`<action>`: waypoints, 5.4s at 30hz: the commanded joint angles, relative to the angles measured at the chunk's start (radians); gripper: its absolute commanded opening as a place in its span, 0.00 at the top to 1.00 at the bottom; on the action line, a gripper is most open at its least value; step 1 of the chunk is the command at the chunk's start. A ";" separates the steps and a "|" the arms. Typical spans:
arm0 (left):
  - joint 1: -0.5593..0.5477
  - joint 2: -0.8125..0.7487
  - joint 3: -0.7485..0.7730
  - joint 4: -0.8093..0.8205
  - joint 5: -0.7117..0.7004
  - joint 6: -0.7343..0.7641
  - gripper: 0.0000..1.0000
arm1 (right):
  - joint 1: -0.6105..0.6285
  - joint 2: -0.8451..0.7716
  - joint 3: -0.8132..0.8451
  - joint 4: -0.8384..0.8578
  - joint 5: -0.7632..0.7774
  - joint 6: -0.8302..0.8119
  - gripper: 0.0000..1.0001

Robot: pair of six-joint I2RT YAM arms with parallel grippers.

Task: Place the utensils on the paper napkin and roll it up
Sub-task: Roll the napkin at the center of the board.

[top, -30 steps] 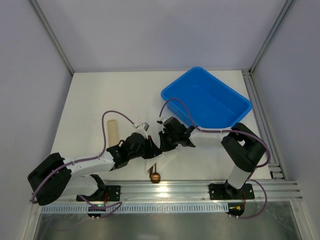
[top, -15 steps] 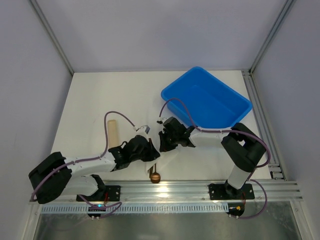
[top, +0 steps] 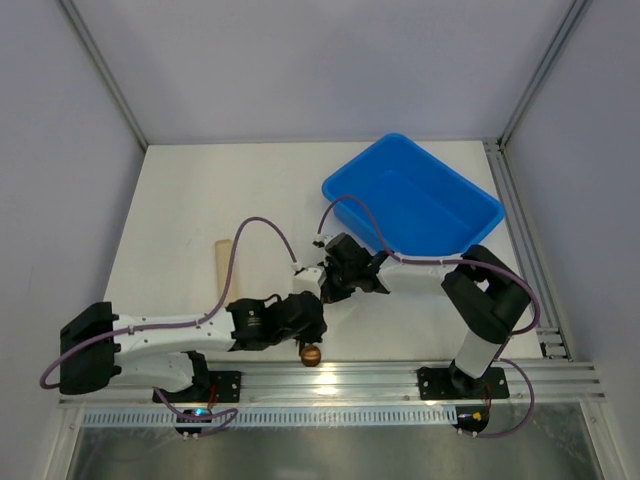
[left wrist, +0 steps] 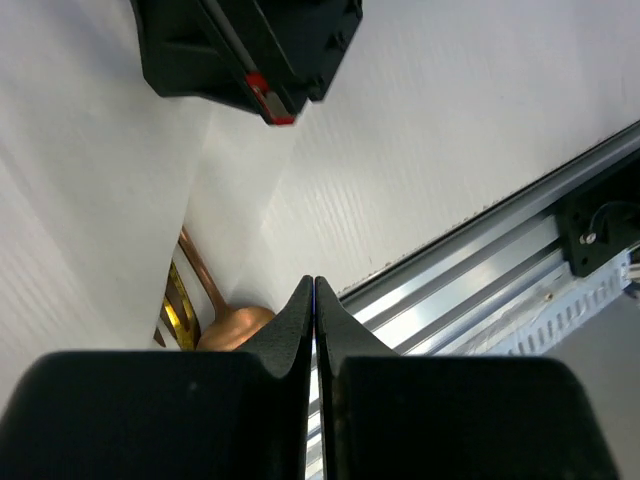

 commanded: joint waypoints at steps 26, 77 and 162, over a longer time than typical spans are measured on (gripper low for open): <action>-0.237 0.322 0.136 -0.122 -0.237 0.008 1.00 | 0.005 0.031 -0.011 0.000 0.048 -0.007 0.96; 0.103 -0.187 -0.070 -0.010 -0.102 0.110 0.86 | 0.005 0.043 -0.005 0.002 0.048 -0.007 0.96; 0.379 0.261 -0.054 0.366 0.127 0.150 0.99 | -0.030 -0.148 0.003 -0.071 -0.016 -0.019 0.96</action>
